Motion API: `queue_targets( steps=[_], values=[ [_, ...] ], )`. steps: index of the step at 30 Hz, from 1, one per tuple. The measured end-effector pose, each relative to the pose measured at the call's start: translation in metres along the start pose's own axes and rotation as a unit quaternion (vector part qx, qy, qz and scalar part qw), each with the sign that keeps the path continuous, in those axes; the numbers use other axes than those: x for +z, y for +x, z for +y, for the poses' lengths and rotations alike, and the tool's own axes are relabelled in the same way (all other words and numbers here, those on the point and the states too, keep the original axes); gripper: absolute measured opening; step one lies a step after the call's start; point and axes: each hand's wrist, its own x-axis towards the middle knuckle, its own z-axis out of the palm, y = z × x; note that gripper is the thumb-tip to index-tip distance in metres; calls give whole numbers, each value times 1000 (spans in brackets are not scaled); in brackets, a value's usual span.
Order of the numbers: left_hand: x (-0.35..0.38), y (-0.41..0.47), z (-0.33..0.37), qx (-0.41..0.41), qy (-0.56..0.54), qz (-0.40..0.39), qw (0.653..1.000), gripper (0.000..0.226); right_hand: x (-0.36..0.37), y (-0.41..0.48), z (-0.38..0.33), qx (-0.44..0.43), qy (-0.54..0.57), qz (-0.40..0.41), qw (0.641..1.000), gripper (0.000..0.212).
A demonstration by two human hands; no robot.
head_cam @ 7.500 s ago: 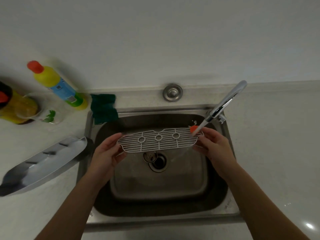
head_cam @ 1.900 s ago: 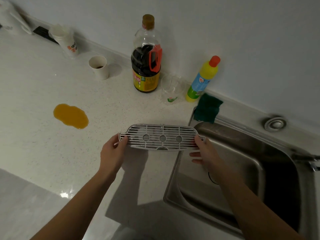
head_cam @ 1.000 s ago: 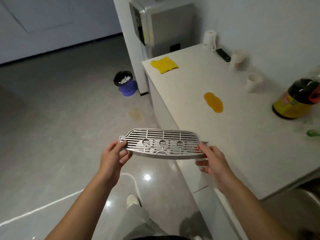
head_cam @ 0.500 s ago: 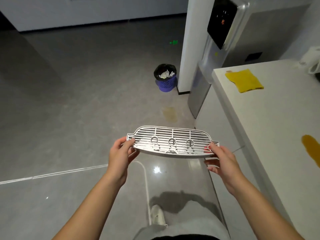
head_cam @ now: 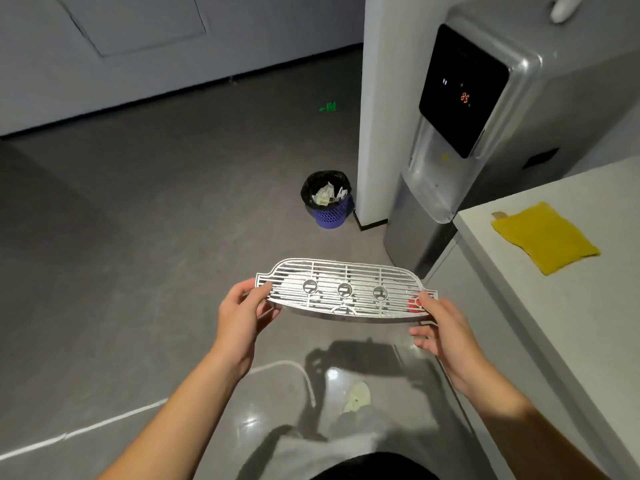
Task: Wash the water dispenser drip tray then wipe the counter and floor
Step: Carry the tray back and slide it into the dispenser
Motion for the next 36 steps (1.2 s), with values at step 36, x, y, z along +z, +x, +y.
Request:
queue_targets(
  steps=[36],
  values=[
    [455,588,10,-51,338,-391,855,16,45,429,-74,92,239,410,875,33]
  ],
)
